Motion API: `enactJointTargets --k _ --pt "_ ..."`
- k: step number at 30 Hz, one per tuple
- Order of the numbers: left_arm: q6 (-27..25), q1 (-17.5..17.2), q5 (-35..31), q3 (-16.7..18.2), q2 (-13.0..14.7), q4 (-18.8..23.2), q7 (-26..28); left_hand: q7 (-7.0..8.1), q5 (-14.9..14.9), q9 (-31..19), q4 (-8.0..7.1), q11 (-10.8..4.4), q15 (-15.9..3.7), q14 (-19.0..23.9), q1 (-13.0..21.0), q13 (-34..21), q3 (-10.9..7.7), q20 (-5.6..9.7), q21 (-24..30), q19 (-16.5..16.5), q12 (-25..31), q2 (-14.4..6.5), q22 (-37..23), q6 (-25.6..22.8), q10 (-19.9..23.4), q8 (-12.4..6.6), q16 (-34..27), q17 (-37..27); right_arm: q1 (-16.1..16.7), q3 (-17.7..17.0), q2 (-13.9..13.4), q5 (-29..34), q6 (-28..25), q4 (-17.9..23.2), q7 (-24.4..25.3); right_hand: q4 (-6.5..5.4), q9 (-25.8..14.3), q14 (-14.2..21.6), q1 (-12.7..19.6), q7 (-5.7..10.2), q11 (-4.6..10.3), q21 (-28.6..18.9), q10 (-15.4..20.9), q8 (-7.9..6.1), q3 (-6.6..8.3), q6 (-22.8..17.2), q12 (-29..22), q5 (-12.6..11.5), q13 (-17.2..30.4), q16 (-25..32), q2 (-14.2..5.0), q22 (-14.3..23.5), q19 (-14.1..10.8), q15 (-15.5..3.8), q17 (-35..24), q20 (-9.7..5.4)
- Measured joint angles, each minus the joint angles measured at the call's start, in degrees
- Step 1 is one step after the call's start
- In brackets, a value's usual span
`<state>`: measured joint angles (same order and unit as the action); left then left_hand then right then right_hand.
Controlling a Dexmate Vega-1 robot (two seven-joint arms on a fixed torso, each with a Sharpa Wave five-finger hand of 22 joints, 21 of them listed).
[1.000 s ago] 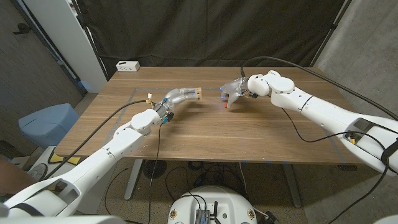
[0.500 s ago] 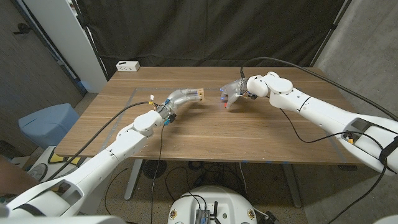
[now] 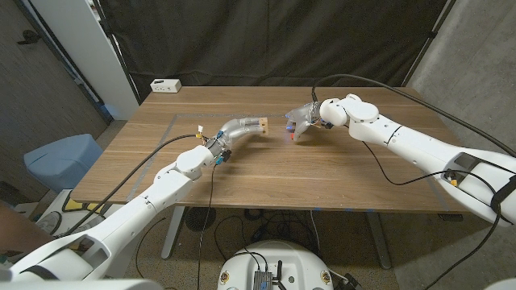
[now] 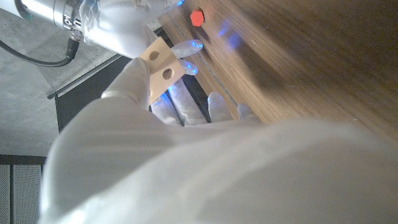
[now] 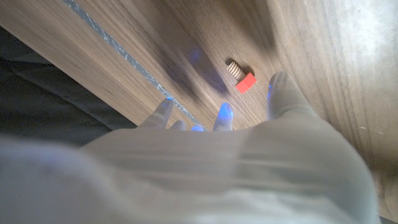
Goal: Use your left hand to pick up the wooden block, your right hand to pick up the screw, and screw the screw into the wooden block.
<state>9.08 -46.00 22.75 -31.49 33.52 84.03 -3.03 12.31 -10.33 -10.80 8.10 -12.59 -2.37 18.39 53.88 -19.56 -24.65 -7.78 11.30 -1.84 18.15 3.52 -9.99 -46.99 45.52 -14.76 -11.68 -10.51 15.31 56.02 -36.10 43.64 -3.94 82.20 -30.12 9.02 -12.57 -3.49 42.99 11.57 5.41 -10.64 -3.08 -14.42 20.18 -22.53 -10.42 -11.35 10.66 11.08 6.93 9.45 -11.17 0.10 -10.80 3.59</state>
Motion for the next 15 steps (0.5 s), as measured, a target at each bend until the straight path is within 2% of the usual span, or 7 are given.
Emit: enactJointTargets --k 11,12,15 --pt "0.16 -0.13 0.0 -0.39 -0.2 0.32 -0.34 0.0 0.0 0.03 0.0 0.0 0.0 0.0 0.0 -0.27 0.0 0.0 0.0 0.0 0.0 0.01 0.0 0.0 0.0 0.04 0.0 0.0 0.21 0.14 -0.27 -0.07 -0.09 0.0 0.72 -0.05 -0.1 0.57 0.02 -0.4 0.01 0.0 0.64 -0.42 0.36 -1.02 -0.4 0.0 0.0 0.0 0.01 0.0 -0.21 -0.11 0.01 -0.22" --pt "0.18 -0.15 -0.02 -0.41 -0.21 0.36 -0.38 0.0 0.0 0.03 0.0 0.0 0.0 0.0 0.0 -0.27 0.0 0.0 0.0 0.0 0.0 0.0 0.0 0.0 0.0 0.04 0.0 0.0 0.28 0.14 -0.33 -0.09 -0.1 0.02 0.82 -0.05 -0.1 0.81 0.04 -0.21 0.01 0.0 0.64 -0.42 0.37 -1.22 -0.4 0.0 0.0 0.0 0.03 0.0 -0.37 -0.16 0.0 -0.37" --pt "0.18 -0.2 -0.1 -0.48 -0.21 0.53 -0.41 0.0 0.0 0.01 0.0 0.0 0.0 0.0 0.0 -0.26 0.0 0.0 0.0 0.0 0.0 0.0 0.0 0.0 0.0 0.04 0.0 0.0 0.45 0.14 -0.45 -0.12 -0.13 0.08 1.11 0.12 -0.1 1.79 0.32 -0.51 0.76 -0.4 1.38 -0.85 0.53 -1.74 -0.4 0.0 0.01 0.44 0.31 0.0 -2.07 -1.14 0.01 -2.12"
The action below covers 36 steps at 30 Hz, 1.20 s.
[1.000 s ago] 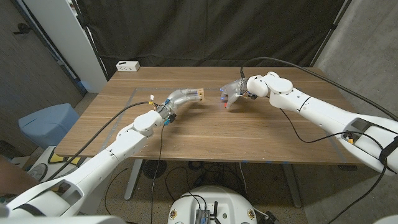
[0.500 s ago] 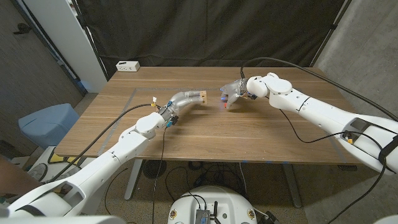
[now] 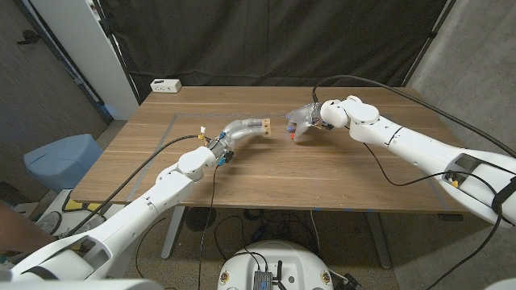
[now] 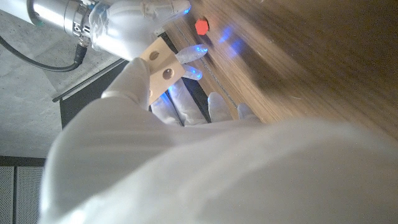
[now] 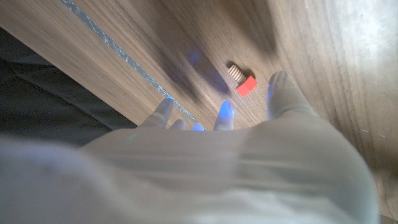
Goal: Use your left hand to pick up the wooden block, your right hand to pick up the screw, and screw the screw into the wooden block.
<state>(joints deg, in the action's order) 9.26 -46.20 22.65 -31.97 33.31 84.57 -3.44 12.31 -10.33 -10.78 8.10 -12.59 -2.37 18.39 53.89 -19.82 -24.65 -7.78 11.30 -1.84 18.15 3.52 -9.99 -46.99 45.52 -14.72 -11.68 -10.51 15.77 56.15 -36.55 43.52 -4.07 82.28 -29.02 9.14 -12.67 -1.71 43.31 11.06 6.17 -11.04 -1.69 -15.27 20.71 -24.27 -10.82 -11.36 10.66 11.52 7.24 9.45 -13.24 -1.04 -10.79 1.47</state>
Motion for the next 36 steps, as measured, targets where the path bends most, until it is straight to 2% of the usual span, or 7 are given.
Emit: enactJointTargets --k 3,6,23,32,36 --pt "0.0 -0.09 -0.12 -0.06 0.02 0.28 0.0 0.0 0.0 -0.03 -0.16 0.0 0.0 0.0 0.0 0.0 0.17 0.0 0.0 0.0 0.0 0.0 0.0 0.0 0.0 0.0 0.0 0.0 0.22 0.0 -0.14 -0.01 -0.01 0.1 0.38 0.0 -0.27 0.62 0.31 -0.4 0.68 -0.27 0.68 -0.41 0.0 -0.83 -0.21 0.0 0.0 0.0 0.31 0.0 -0.9 -0.62 0.0 -1.91" --pt "-0.02 -0.19 -0.17 -0.1 0.1 0.54 0.01 0.0 0.0 -0.03 -0.14 0.0 0.0 0.0 0.0 0.0 0.22 0.0 0.0 0.0 -0.38 0.0 0.0 0.0 0.0 0.0 0.0 0.0 0.42 -0.01 -0.26 -0.01 -0.02 0.18 0.77 0.0 -0.26 0.7 0.32 -0.52 0.54 -0.27 0.99 -0.65 0.0 -1.34 -0.21 0.0 0.0 0.0 0.29 0.0 -1.39 -0.7 0.0 -2.4" --pt "-0.67 -1.08 -0.34 -0.21 0.5 1.88 0.45 0.32 0.0 -0.29 0.02 0.0 0.0 0.0 0.0 0.0 0.5 0.0 0.0 0.0 -0.45 0.0 0.0 -0.32 0.0 0.41 0.0 0.0 1.24 -0.36 -0.61 0.5 -0.08 0.59 2.54 0.18 -0.53 1.62 1.29 -0.1 0.85 -0.27 2.35 -1.94 0.58 -4.4 -0.44 0.0 0.01 0.0 0.07 0.0 -2.02 -0.6 0.11 -3.03" --pt "-0.93 -1.35 -0.59 -0.27 0.59 2.37 0.84 0.32 0.0 -0.27 0.02 0.0 0.0 0.0 -0.24 0.01 0.5 0.0 0.0 0.0 -0.45 -0.24 0.0 -0.31 0.0 0.45 0.0 0.0 1.27 -0.37 -0.36 0.77 0.21 -0.1 3.59 0.19 -0.76 1.92 1.9 -0.3 1.0 -0.27 3.65 -3.05 1.06 -6.24 -0.44 0.0 0.01 0.0 -0.08 0.0 -2.02 -0.91 0.14 -3.03" --pt "-0.93 -1.35 -0.67 -0.31 0.58 2.38 0.89 0.32 0.0 -0.25 0.02 0.0 0.0 0.0 -0.22 0.01 0.5 0.0 0.0 0.0 -0.44 -0.25 0.0 -0.31 0.0 0.45 0.0 0.0 1.21 -0.37 -0.21 0.85 0.38 -0.37 3.89 0.19 -0.8 2.54 1.9 -0.51 1.16 -0.27 4.1 -3.05 1.06 -6.66 -0.44 0.0 0.01 0.0 -0.09 0.0 -2.46 -0.91 -0.02 -3.19"
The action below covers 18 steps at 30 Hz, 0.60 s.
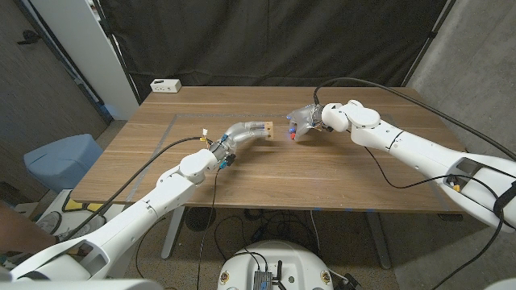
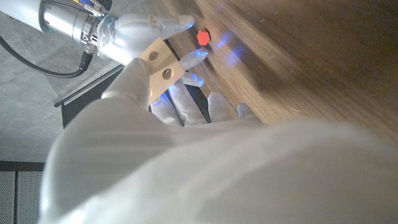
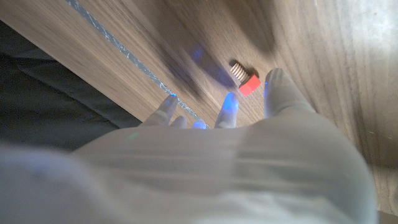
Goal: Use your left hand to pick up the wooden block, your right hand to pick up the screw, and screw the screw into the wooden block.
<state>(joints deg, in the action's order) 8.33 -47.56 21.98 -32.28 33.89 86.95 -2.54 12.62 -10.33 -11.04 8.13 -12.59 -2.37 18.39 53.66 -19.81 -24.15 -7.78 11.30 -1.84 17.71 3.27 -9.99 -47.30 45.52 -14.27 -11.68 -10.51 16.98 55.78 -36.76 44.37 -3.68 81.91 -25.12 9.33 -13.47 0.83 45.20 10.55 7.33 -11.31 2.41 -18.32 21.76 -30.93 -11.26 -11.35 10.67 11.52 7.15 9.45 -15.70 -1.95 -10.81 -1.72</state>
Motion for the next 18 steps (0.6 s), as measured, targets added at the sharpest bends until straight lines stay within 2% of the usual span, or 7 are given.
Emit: enactJointTargets --k 4,12,18 --pt "0.0 0.0 -0.08 -0.04 -0.12 0.0 0.06 0.0 0.0 0.0 0.0 0.0 0.0 0.0 0.22 0.01 0.0 0.0 0.0 0.0 0.0 -0.22 0.0 0.0 0.0 0.16 0.0 0.0 -0.07 0.06 0.17 0.03 0.13 -0.34 0.3 0.0 0.0 0.0 0.0 0.29 -0.17 0.0 0.17 -0.33 0.0 -0.29 0.0 0.0 0.0 0.0 0.0 0.0 -0.08 0.0 0.0 0.08" --pt "-0.08 0.18 -0.2 -0.2 -0.32 -0.1 0.13 -0.01 0.0 -0.04 0.0 0.0 0.0 0.0 0.22 0.01 0.0 0.0 0.0 0.0 -0.34 -0.22 0.0 0.01 0.0 0.17 0.0 0.0 -0.21 0.44 0.49 0.3 0.21 -0.89 0.89 0.0 -0.27 0.0 -0.01 -0.1 0.14 0.0 0.47 -0.76 0.0 -0.71 0.0 0.0 0.0 0.0 0.0 0.0 -0.39 0.0 0.01 0.4" --pt "-0.18 0.3 -0.2 -0.25 -0.4 -0.19 0.13 -0.01 0.0 -0.04 0.0 0.0 0.0 0.0 0.22 -0.29 0.0 0.0 0.0 0.0 -0.34 -0.22 0.0 0.01 0.0 0.18 0.0 0.0 -0.22 0.66 0.59 0.62 0.2 -1.07 1.45 0.0 -0.27 0.51 0.01 0.11 -0.17 0.0 0.78 -0.97 0.0 -0.91 0.0 0.0 0.0 0.36 0.01 0.0 -0.7 0.11 0.01 0.09"
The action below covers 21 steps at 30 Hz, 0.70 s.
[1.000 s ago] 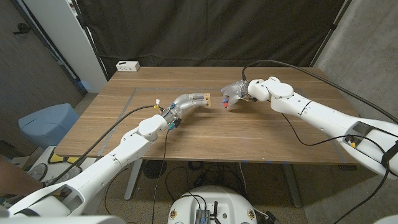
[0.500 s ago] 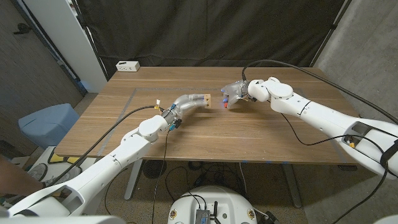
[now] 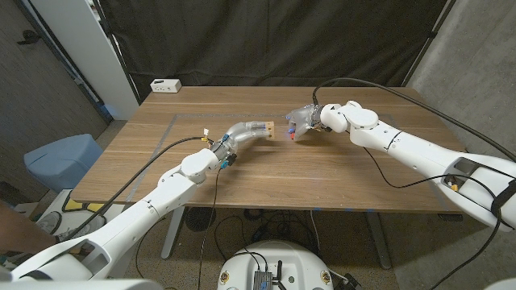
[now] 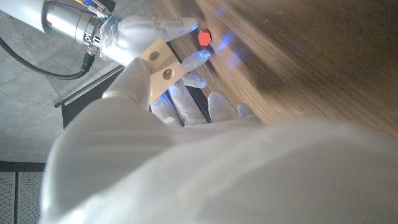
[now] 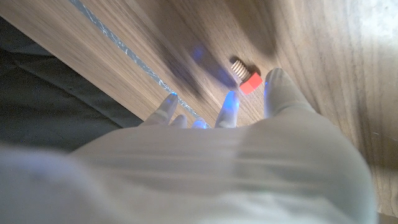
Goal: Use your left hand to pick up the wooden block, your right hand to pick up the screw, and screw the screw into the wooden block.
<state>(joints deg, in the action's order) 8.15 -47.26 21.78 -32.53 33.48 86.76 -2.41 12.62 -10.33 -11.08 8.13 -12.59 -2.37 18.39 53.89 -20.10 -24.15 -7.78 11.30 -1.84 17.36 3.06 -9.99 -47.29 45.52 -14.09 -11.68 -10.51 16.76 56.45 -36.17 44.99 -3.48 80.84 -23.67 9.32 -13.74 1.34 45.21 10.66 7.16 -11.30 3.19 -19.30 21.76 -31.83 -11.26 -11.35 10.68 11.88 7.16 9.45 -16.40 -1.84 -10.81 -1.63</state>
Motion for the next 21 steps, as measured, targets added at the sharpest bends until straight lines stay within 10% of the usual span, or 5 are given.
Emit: enactJointTargets --k 21 --pt "-0.06 0.3 0.09 -0.08 -0.09 -0.39 -0.33 -0.24 0.0 0.04 -0.15 0.0 0.0 0.0 -0.29 0.01 0.18 0.0 0.0 0.0 -0.21 -0.32 0.0 -0.23 0.0 0.27 0.0 0.0 0.77 0.49 0.22 1.21 -0.54 -0.21 2.53 0.08 -0.52 1.43 0.96 -0.56 0.83 0.0 1.64 -1.91 0.55 -3.13 0.0 0.0 0.0 -0.02 0.52 0.0 -1.43 -0.21 -0.01 -0.42"
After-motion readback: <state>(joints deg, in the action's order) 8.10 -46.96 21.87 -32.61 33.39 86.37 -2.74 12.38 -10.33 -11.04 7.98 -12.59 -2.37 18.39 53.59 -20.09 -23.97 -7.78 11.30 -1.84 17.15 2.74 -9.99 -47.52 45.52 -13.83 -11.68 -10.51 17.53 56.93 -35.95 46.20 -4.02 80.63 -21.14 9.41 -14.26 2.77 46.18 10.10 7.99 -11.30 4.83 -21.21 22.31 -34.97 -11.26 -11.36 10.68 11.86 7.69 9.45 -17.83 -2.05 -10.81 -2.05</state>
